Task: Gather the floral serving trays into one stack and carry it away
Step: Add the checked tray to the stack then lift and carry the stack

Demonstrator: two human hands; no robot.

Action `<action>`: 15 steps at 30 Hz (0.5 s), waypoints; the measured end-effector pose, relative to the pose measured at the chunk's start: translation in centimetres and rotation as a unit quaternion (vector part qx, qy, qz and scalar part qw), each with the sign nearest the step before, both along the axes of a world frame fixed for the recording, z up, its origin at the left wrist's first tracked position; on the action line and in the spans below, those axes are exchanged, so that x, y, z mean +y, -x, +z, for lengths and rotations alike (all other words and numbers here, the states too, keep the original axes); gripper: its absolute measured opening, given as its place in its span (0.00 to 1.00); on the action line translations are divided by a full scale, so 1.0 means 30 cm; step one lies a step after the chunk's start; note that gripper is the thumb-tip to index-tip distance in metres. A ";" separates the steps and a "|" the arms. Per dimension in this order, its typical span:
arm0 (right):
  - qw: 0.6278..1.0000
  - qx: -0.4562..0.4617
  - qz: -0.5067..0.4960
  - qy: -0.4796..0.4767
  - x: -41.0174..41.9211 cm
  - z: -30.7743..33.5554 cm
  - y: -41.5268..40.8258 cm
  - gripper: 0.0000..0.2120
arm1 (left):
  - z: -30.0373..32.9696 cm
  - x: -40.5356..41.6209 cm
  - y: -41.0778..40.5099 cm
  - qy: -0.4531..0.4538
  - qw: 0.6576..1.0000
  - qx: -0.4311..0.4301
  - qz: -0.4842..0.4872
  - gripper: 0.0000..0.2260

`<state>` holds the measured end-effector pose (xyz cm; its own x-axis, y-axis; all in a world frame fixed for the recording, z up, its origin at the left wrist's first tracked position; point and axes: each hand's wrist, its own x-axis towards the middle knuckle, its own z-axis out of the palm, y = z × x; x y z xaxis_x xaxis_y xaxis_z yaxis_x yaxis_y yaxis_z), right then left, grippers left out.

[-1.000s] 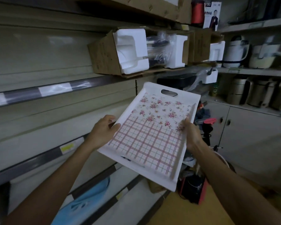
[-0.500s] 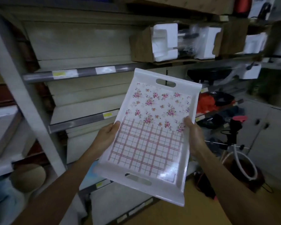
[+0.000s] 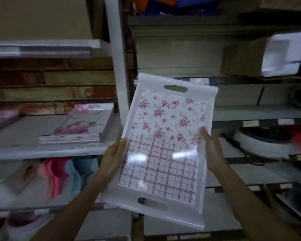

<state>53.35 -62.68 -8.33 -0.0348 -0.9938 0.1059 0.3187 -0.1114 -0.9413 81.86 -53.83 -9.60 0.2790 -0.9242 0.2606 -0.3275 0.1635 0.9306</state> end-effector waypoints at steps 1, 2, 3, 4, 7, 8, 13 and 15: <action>1.000 0.005 0.010 -0.002 0.007 0.006 -0.073 0.19 | -0.003 0.025 -0.064 0.005 1.000 -0.003 0.011 0.18; 1.000 0.006 0.024 0.000 0.017 0.010 -0.144 0.22 | -0.005 0.051 -0.124 0.010 1.000 -0.005 0.020 0.18; 0.999 0.002 0.036 0.003 0.018 0.009 -0.215 0.25 | -0.008 0.078 -0.188 0.009 1.000 -0.005 0.029 0.18; 0.999 0.000 0.051 0.005 0.021 0.007 -0.284 0.27 | -0.010 0.103 -0.249 0.009 0.999 -0.004 0.039 0.18; 0.996 0.003 0.088 -0.002 0.037 -0.001 -0.492 0.13 | -0.022 0.187 -0.431 0.009 0.998 -0.003 0.062 0.17; 0.995 0.004 0.097 0.003 0.045 -0.003 -0.560 0.08 | -0.027 0.216 -0.492 0.011 0.997 0.003 0.075 0.16; 0.990 0.007 0.142 0.004 0.100 0.000 -0.866 0.13 | -0.031 0.351 -0.745 0.016 0.993 -0.013 0.118 0.21; 0.988 0.006 0.156 0.003 0.111 -0.006 -0.964 0.16 | -0.023 0.395 -0.815 0.028 0.993 0.002 0.118 0.17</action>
<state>82.27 -59.36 -8.53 0.2752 -0.9550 0.1109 0.3265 -0.0157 -0.9451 106.29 -41.96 -10.30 0.4866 -0.8172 0.3088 -0.3595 0.1348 0.9234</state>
